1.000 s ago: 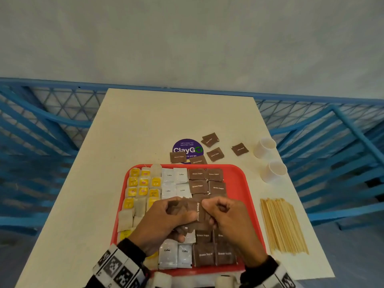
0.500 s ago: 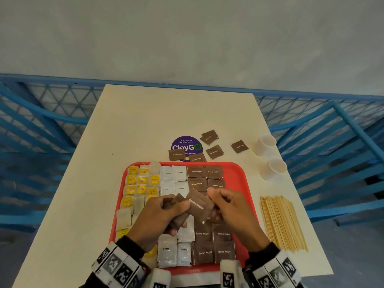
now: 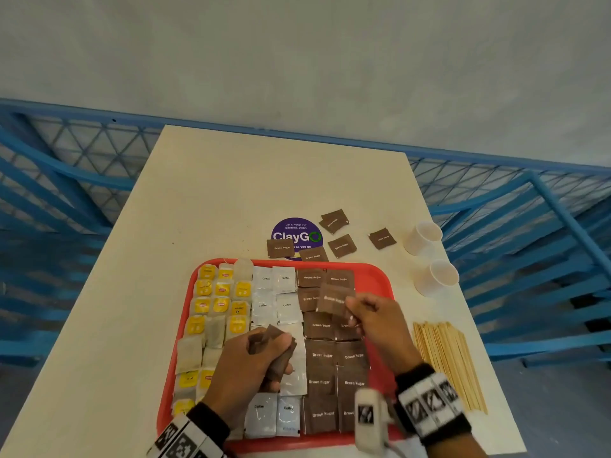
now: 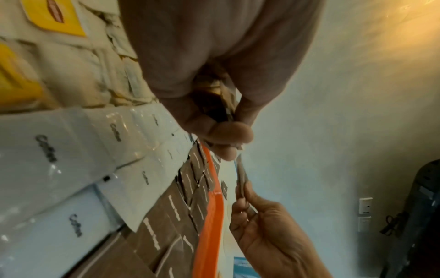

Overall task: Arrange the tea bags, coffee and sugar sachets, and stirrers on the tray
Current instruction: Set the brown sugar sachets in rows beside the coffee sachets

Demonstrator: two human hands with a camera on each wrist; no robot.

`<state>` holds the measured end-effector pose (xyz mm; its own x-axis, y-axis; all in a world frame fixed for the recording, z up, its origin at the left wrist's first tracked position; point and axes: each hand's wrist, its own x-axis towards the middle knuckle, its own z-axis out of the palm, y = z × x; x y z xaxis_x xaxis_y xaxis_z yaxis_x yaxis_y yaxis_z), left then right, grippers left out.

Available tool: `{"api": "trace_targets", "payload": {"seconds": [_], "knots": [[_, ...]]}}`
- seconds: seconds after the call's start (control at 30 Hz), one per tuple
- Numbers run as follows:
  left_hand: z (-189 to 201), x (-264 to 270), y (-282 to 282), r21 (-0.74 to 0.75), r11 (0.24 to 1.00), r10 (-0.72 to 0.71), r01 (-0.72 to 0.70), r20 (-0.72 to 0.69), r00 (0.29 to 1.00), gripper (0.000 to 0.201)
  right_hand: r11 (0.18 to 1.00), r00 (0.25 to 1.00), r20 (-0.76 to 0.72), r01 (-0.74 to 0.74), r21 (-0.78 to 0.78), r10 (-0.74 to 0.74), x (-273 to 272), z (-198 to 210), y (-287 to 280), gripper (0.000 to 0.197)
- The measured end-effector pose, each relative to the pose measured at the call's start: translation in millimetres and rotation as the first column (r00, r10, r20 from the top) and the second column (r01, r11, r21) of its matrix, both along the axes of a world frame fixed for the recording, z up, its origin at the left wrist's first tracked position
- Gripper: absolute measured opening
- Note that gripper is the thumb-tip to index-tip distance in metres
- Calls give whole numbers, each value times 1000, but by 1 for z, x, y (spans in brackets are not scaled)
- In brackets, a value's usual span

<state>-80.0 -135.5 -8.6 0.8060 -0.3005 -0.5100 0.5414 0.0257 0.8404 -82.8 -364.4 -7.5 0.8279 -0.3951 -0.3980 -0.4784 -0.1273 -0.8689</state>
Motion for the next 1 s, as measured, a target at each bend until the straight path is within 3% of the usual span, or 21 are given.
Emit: {"api": "trace_targets", "payload": {"seconds": [0.13,0.3,0.4,0.47,0.6,0.7,0.83,0.93,1.0], "knots": [[2,-2,12,25,999,-49,49,9,999,34,982,998,-53,19,-188,-30,54,-23,-41,21],[2,-1,17,65,998,-16,19,-38,999,25,954,993,-113,-58,-295,25,89,-44,-53,19],[7,2,18,73,997,-15,19,-53,998,24,865,992,-125,-48,-499,-18,91,-54,-58,29],[9,5,18,78,997,-20,26,-77,997,20,821,991,-130,-67,-567,-10,87,-57,-56,24],[17,13,18,-100,995,-29,8,-210,977,18,860,999,-46,-49,-508,29,68,-36,-43,15],[28,16,18,-247,967,-112,65,-183,977,25,911,988,20,-133,-391,153,40,6,-14,16],[41,12,11,-107,970,-218,216,-8,976,20,900,904,15,-425,-98,428,-12,58,37,27],[50,5,7,-10,971,-237,239,71,969,19,943,935,125,-333,-21,333,-38,68,48,19],[55,1,7,29,971,-238,237,83,968,25,954,945,132,-301,-17,300,-50,70,47,26]]}}
